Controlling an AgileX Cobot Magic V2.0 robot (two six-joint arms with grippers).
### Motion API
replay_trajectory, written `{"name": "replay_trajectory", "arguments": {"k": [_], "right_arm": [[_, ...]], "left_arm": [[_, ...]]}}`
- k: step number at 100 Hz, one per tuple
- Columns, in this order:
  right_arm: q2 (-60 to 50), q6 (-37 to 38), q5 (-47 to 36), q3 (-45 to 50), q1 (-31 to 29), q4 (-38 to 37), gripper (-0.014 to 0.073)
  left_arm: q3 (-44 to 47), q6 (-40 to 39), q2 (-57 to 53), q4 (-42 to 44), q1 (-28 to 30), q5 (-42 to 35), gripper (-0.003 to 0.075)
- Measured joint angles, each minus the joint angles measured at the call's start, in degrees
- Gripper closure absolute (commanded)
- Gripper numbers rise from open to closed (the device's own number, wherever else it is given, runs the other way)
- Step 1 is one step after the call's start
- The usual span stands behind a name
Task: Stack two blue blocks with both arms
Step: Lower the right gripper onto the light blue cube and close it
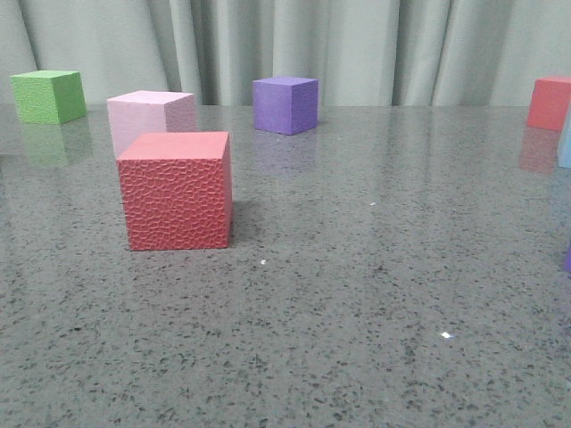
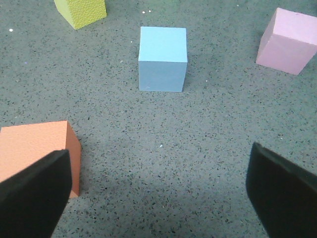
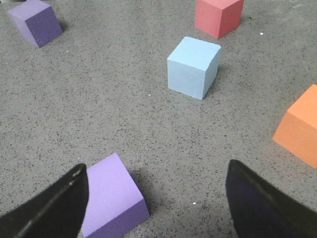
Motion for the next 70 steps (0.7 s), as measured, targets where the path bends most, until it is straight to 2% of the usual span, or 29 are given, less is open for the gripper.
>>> {"name": "replay_trajectory", "arguments": {"k": [20, 33, 70], "right_arm": [[0.0, 0.1, -0.5, 0.0, 0.0, 0.2, 0.0015], [1.9, 3.0, -0.6, -0.6, 0.0, 0.3, 0.0015], [20.9, 7.4, -2.1, -10.8, 0.0, 0.3, 0.0015]], "left_arm": [[0.0, 0.0, 0.0, 0.0, 0.0, 0.0, 0.0030], [0.0, 0.0, 0.0, 0.0, 0.0, 0.1, 0.0030], [0.0, 0.0, 0.0, 0.0, 0.0, 0.1, 0.0030]]}}
